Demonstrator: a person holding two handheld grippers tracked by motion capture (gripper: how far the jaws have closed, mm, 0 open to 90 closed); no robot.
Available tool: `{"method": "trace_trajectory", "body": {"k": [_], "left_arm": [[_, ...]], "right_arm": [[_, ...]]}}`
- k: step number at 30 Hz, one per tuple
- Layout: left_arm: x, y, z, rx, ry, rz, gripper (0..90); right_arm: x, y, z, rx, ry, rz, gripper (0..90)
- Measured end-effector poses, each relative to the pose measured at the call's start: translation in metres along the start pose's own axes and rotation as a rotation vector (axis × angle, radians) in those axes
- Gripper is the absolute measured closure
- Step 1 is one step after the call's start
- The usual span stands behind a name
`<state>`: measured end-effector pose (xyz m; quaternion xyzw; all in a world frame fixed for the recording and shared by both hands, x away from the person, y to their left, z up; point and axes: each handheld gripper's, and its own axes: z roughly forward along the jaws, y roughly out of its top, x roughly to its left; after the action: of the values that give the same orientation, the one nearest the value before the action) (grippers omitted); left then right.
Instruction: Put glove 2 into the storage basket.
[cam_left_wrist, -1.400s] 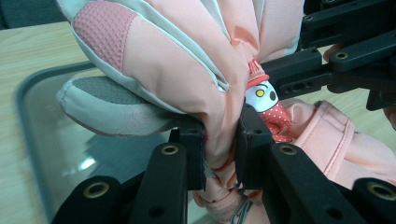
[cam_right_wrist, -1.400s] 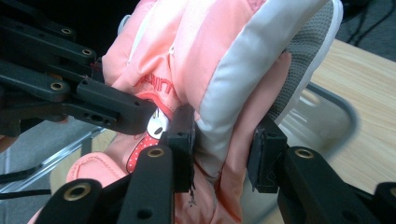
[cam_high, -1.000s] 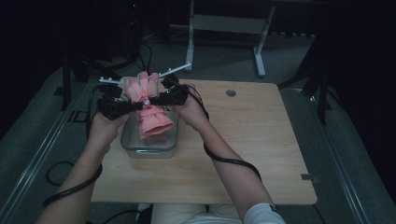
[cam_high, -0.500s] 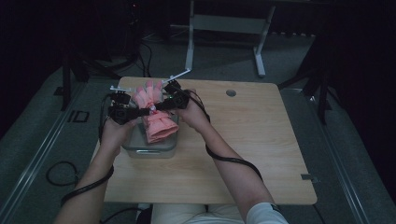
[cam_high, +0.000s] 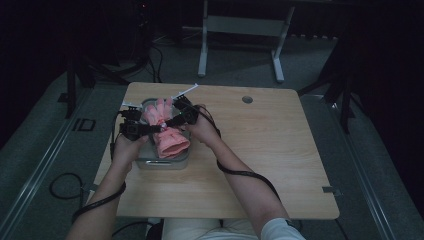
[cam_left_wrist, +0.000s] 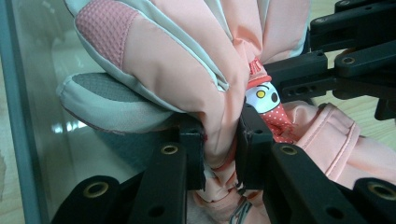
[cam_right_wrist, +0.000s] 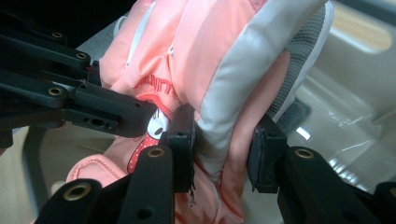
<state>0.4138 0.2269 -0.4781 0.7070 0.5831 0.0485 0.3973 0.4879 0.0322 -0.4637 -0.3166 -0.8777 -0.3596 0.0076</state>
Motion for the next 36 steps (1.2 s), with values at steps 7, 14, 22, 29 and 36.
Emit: {"method": "trace_trajectory", "body": {"k": [7,14,22,29,36], "left_arm": [[0.006,-0.002,0.007,0.032,0.03,-0.034,73.0],[0.009,0.002,0.012,0.064,0.068,-0.056,66.9],[0.01,0.004,0.013,0.064,0.119,-0.044,55.2],[0.01,0.006,0.011,0.052,0.138,-0.042,47.4],[0.008,0.007,0.008,0.034,0.147,-0.035,42.7]], "right_arm": [[-0.004,-0.003,0.014,0.016,0.01,0.014,64.5],[-0.013,-0.001,0.021,0.03,0.025,0.051,60.3],[-0.017,0.002,0.024,0.037,-0.011,0.045,51.4],[-0.022,0.006,0.02,0.023,-0.02,0.068,50.8],[-0.023,0.009,0.014,0.007,0.011,0.084,52.1]]}}
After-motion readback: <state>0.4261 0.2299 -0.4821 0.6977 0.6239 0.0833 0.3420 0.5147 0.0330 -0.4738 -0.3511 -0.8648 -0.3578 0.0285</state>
